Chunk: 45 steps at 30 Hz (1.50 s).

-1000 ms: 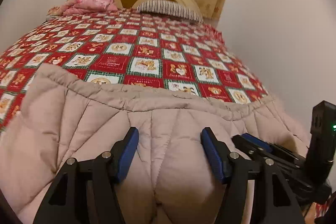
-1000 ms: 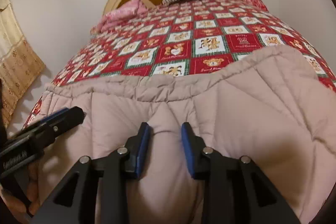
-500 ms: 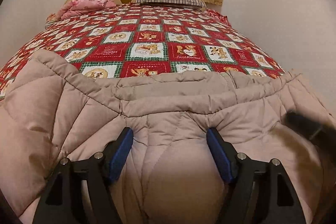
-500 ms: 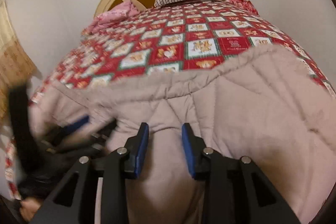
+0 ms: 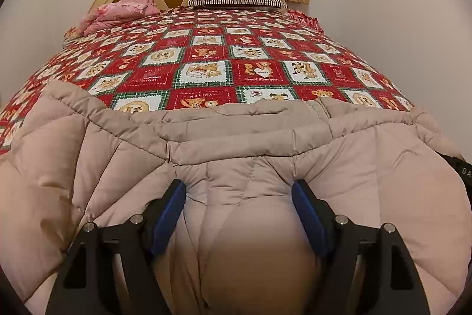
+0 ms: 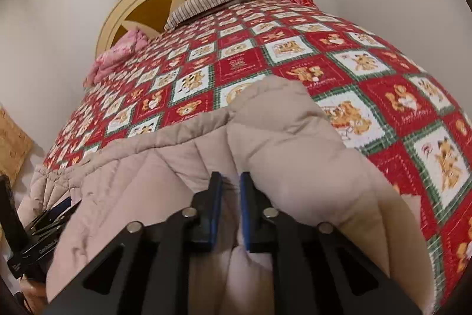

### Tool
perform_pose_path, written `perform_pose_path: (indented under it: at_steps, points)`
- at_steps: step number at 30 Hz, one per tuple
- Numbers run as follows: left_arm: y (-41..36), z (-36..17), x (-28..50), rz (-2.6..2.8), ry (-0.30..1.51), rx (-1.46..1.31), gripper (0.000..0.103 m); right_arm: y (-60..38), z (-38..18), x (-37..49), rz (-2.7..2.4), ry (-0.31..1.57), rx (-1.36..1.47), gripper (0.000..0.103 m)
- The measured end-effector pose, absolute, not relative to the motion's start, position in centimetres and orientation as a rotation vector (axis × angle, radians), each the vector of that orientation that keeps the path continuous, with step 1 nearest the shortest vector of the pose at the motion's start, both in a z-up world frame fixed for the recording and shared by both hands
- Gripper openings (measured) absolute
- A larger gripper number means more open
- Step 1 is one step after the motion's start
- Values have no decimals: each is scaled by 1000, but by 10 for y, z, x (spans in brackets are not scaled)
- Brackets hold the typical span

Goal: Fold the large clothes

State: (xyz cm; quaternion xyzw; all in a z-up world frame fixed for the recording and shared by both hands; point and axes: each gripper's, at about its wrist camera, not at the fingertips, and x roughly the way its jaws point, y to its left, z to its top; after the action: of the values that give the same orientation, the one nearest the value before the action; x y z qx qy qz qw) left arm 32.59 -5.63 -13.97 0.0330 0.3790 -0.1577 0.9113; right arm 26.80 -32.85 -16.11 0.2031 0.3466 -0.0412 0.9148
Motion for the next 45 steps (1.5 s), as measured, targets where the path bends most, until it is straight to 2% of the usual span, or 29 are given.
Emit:
perform_pose_path:
  at_steps: [3,10,11,12,15,17,22,26,31,35,39,42,45]
  points:
    - [-58,-140,327,-319,783,74,76,-333,-170,275,-81,724,450,0]
    - [-60,-141,327,-314,785,79,76,-323,-158,270,-151,780,383,0]
    - [-60,-142,328,-314,786,78,76,-317,-150,266,-186,795,332,4]
    - [-59,-142,328,-314,787,77,76,-309,-140,259,-200,777,291,15]
    - [-59,-142,328,-314,786,77,76,-271,-99,226,-104,637,238,16]
    - [-59,-142,328,-312,785,78,76,-241,-90,216,-36,609,223,16]
    - [-57,-141,326,-305,782,74,76,-187,-128,224,87,701,242,15]
    - [-58,-141,326,-305,782,70,76,-185,-161,228,27,693,218,5]
    - [-54,-135,326,-322,817,64,76,-192,-170,229,44,707,255,4]
    - [-18,-101,294,-405,808,-54,75,-190,-170,231,38,717,257,3]
    - [50,-65,231,-391,704,-150,76,-190,-170,231,39,716,258,3]
    - [104,-62,184,-250,634,-160,76,-188,-169,229,36,712,253,3]
    - [153,-76,150,-136,594,-302,76,-188,-169,232,36,708,255,3]
